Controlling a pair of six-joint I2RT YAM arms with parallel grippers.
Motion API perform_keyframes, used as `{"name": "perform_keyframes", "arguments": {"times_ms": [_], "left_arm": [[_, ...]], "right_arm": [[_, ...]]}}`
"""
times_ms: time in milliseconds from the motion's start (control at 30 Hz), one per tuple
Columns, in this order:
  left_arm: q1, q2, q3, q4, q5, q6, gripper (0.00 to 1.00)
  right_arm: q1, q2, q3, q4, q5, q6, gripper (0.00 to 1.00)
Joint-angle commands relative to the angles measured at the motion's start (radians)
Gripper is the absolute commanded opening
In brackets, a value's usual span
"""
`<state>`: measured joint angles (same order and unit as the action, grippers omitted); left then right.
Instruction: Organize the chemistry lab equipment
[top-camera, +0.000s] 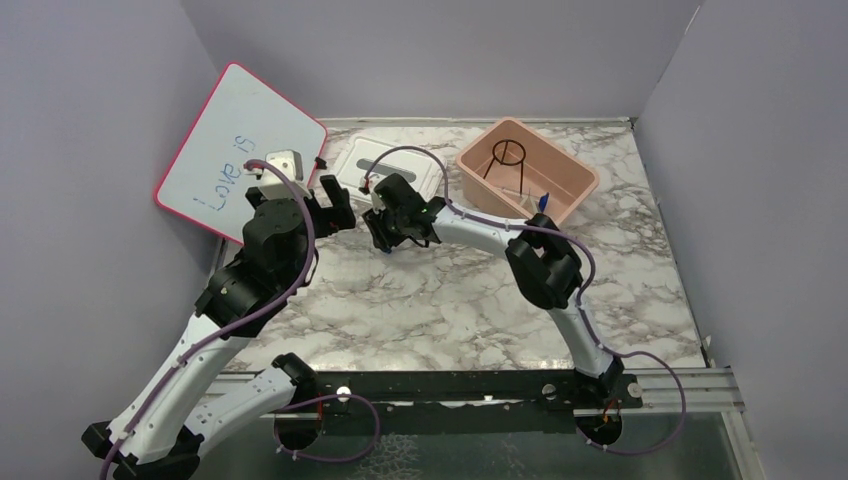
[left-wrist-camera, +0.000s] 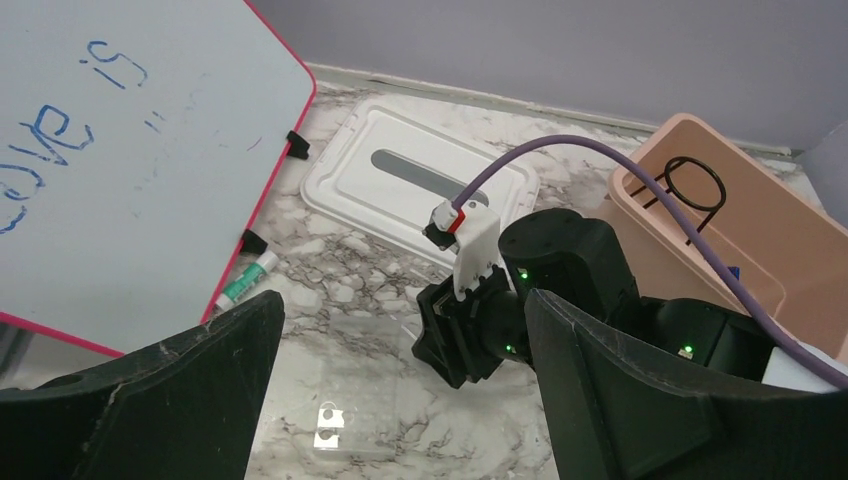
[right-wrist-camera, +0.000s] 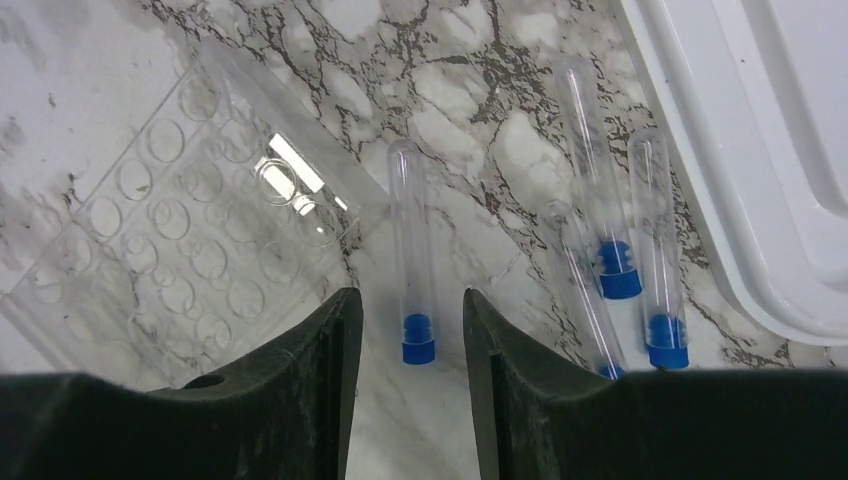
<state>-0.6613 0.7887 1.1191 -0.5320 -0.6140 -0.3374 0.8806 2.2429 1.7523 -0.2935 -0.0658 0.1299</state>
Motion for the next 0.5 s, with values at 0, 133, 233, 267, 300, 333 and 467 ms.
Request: {"name": "perform_keyframes", "arguments": {"times_ms": [0, 133, 233, 267, 300, 333, 467], "left_arm": [[-0.001, -0.027, 0.041, -0.019, -0.047, 0.024, 0.94], [-0.001, -0.036, 0.037, -0.021, -0.047, 0.021, 0.94], [-0.001, -0.033, 0.037, -0.023, -0.043, 0.016, 0.94], [-0.001, -0.030, 0.036, -0.023, -0.040, 0.013, 0.94], [-0.001, -0.027, 0.034, -0.025, -0.037, 0.010, 0.94], [-0.001, -0.027, 0.031, -0.025, -0.035, 0.005, 0.94], [-0.001, -0.019, -0.002, -0.026, -0.035, -0.025, 0.95]], "right_arm": [[0.001, 0.064, 0.060, -0.061, -0.021, -0.043, 0.45], [0.001, 0.092, 0.081, -0.080, -0.020, -0.063, 0.41], [0.001, 0.107, 0.082, -0.088, -0.018, -0.086, 0.36], [0.001, 0.109, 0.080, -0.091, -0.017, -0.094, 0.33], [0.001, 0.111, 0.078, -0.094, -0.019, -0.107, 0.30], [0.000, 0.110, 0.072, -0.095, -0.019, -0.118, 0.26], [0.000, 0.076, 0.029, -0.101, -0.004, -0.154, 0.11]]}}
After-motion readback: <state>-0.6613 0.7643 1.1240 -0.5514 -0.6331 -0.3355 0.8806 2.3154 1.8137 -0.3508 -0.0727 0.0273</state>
